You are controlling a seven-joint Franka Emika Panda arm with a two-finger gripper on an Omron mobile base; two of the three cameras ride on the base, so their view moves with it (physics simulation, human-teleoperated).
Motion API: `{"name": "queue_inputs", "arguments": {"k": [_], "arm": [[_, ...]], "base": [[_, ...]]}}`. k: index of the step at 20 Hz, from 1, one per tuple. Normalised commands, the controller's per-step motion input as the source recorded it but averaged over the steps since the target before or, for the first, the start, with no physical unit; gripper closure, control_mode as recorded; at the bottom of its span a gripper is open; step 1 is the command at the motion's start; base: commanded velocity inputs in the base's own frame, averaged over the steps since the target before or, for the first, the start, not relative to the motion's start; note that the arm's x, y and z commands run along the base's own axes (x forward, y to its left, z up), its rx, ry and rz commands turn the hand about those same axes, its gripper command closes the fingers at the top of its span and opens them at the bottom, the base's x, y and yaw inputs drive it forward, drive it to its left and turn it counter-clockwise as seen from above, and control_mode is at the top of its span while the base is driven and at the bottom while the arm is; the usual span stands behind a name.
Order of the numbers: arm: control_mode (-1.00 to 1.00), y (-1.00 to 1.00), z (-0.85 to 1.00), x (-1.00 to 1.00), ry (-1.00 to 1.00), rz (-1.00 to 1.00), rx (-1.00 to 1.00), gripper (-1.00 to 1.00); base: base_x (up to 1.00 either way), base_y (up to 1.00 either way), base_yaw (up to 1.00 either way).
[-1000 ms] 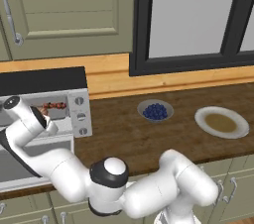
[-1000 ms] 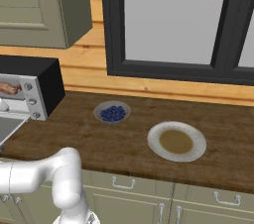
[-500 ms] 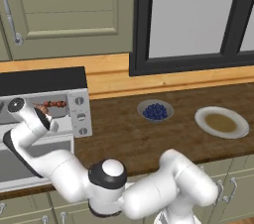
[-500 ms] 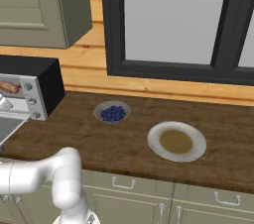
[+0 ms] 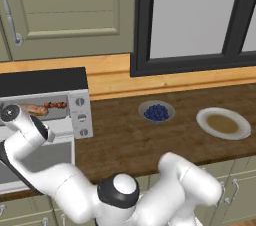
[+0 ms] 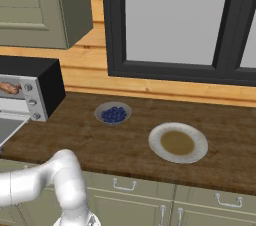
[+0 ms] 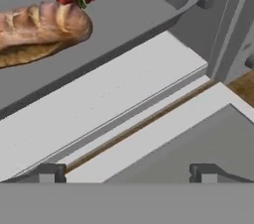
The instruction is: Pick up the kebab skewer and baguette bread, and place them inside the toaster oven. Close the toaster oven door and start by setting the timer.
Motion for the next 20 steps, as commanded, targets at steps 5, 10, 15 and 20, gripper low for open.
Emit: {"name": "queue_inputs", "arguments": {"k": [5, 10, 15, 20], "arm": [[-1.00, 0.04, 0.23, -1.00, -0.06, 0.00, 0.01, -1.00], [-1.00, -0.45, -0.06, -1.00, -0.38, 0.00, 0.17, -1.00], [-1.00, -0.44, -0.17, -0.99, -0.44, 0.04, 0.10, -1.00], [-1.00, -0.28, -0.05, -0.65, -0.17, 0.02, 0.02, -1.00]], "base": [[0.00, 0.00, 0.00], [0.00, 0.00, 0.00], [0.00, 0.00, 0.00], [0.00, 0.00, 0.00]]}}
